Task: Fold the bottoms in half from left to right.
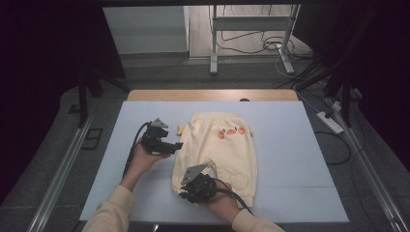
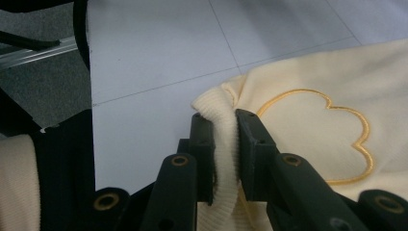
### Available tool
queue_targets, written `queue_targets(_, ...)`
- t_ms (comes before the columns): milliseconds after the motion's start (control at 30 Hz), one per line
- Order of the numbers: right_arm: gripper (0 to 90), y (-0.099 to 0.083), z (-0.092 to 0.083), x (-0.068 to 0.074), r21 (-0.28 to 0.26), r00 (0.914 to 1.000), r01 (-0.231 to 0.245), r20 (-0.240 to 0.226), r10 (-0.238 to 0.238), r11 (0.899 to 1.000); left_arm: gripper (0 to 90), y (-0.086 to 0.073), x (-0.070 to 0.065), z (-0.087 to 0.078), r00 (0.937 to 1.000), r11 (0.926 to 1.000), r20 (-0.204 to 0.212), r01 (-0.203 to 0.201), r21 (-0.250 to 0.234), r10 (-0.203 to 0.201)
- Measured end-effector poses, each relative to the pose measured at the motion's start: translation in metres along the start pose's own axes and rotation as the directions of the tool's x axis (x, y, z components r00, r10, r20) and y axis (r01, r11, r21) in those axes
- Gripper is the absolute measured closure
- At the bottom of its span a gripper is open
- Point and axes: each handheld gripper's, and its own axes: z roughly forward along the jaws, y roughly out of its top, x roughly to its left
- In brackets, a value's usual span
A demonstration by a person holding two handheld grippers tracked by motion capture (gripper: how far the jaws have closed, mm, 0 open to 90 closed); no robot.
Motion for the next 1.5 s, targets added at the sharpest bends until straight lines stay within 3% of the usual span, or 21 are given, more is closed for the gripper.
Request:
queue_targets(267, 77.3, 0.000, 0.000, 0.000, 0.001, 1.0000, 0.003, 0.000, -0.003, 1.000, 16.1, 0.014, 0.007, 0.006, 0.9999, 0.9999, 0.002, 0.013, -0.011, -0.013)
queue_targets(667, 77.3, -0.001, 0.000, 0.000, 0.003, 1.0000, -0.002, -0.002, 0.002, 1.000, 16.5, 0.028, 0.007, 0.024, 0.9994, 1.0000, 0.033, -0.006, 0.007, 0.006)
queue_targets(1167, 77.3, -0.001, 0.000, 0.000, 0.004, 1.0000, -0.006, -0.004, 0.006, 1.000, 16.5, 0.026, 0.012, 0.054, 0.9996, 0.9984, 0.027, -0.001, 0.057, -0.001)
queue_targets(1500, 77.3, -0.002, -0.001, 0.000, 0.006, 1.0000, -0.007, -0.003, 0.007, 1.000, 15.6, 0.023, 0.018, 0.062, 0.9994, 0.9961, 0.010, 0.032, 0.082, -0.033)
